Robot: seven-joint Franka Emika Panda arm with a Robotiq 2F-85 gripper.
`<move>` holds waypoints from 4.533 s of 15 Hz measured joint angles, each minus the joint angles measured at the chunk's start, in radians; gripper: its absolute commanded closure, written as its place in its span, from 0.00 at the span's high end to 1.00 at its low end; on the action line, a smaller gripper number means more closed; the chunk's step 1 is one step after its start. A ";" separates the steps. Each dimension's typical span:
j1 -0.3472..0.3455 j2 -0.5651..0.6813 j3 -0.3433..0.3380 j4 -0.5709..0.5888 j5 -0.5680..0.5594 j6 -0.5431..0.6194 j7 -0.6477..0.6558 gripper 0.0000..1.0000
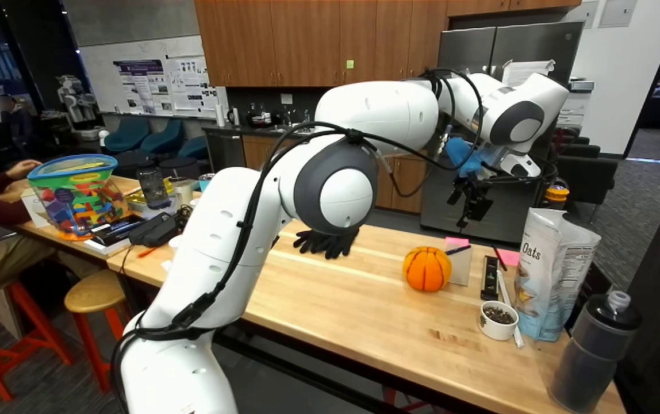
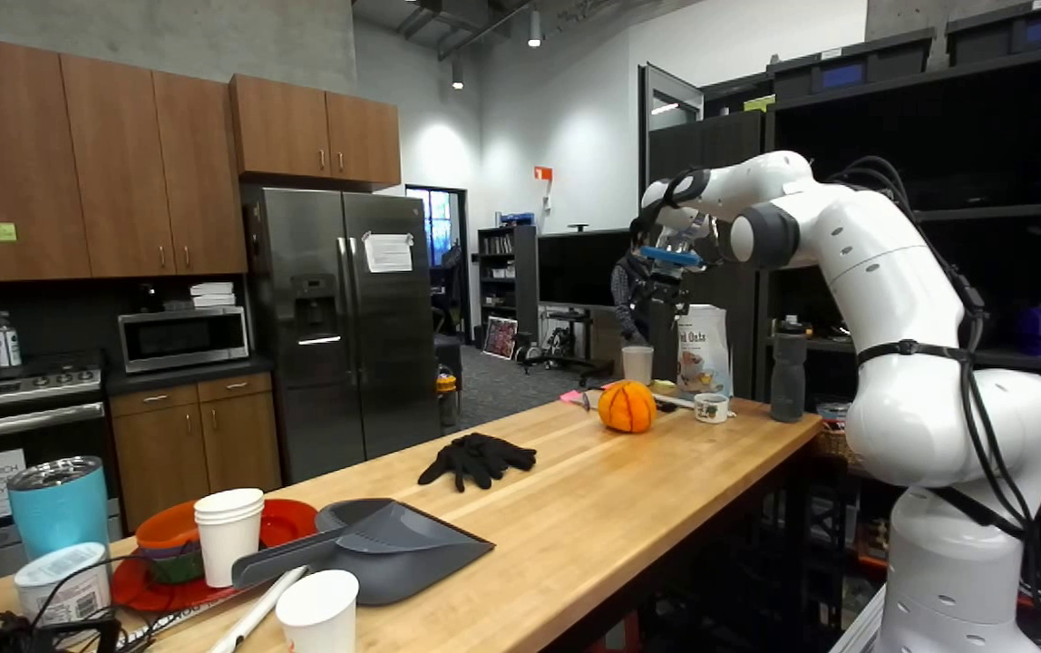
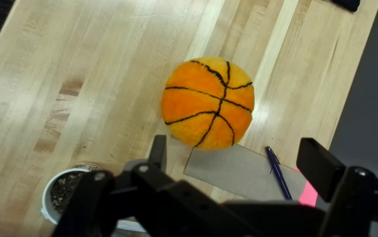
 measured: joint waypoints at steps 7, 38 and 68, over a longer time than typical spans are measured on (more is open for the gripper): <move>0.000 0.000 0.000 0.001 0.000 0.000 0.002 1.00; 0.029 0.009 0.000 0.003 0.003 0.181 0.095 1.00; 0.002 0.296 0.071 0.250 -0.103 -0.033 0.486 1.00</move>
